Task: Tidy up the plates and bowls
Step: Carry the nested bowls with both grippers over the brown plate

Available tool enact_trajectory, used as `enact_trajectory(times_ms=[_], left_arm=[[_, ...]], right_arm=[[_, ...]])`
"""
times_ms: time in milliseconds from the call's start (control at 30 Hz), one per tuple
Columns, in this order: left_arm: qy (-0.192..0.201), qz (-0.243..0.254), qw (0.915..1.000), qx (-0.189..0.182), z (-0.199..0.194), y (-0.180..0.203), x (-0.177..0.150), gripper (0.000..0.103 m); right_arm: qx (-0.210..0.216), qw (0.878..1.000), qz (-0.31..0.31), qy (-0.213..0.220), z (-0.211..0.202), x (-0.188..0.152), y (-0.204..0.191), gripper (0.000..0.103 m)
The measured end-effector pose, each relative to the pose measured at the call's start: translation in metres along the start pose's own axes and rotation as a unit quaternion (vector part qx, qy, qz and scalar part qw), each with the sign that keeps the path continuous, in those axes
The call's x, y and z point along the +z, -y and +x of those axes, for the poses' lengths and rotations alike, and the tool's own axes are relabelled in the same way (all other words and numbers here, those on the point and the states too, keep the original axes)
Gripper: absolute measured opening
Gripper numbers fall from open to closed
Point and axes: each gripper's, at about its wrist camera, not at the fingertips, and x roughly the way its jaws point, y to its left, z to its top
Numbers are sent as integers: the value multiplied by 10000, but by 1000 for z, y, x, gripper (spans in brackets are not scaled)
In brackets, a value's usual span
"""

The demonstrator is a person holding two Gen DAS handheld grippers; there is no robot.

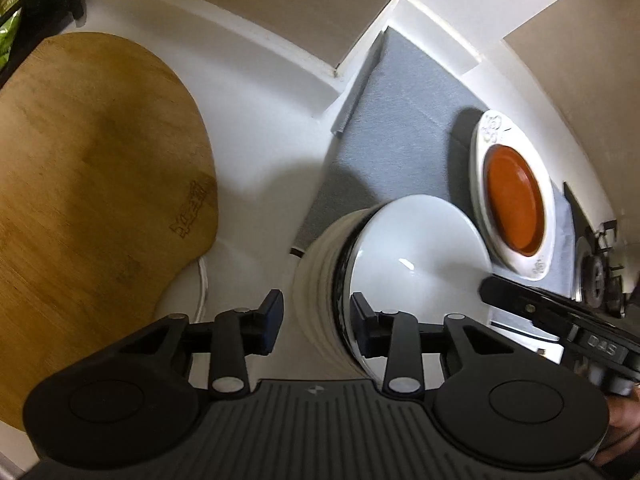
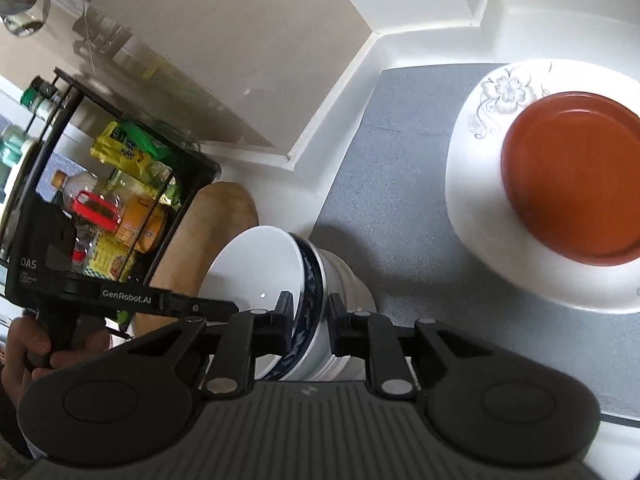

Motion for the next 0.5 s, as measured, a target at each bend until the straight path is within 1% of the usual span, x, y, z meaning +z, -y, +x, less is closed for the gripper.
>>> enact_trajectory(times_ms=[33,100,200,267,333,367,400,467,500], left_arm=[[20,32,10000,-49,-1,1,0,39],[32,19,10000,-54,-2,-1,0,39],[-37,-132,9998,-116,1,-7,3,39],[-86,-249,9996,-110,5,-12,3,43],[-188,-326,9991,-195,11,-17,4,46],[-235,-369,9988,-223,14,-19,4,48],[-266,-401,9986,-238,17,-20,4,49],[-319,-388,9984,-272,25,-21,4,49],[-360,-383,9982,-278,29,-21,5,49]], right_arm=[[55,9999,84,9,0,0,3,15],[144,9998,136,24,0,-1,8,15],[188,9996,198,42,3,-1,9,17],[149,9997,174,-4,5,-1,8,22],[-76,9993,355,11,6,0,11,48],[-79,9989,457,40,6,-1,15,50],[4,9981,613,50,6,-2,19,50],[179,9959,888,-4,11,-4,29,51],[235,9947,1001,-57,15,-4,32,54]])
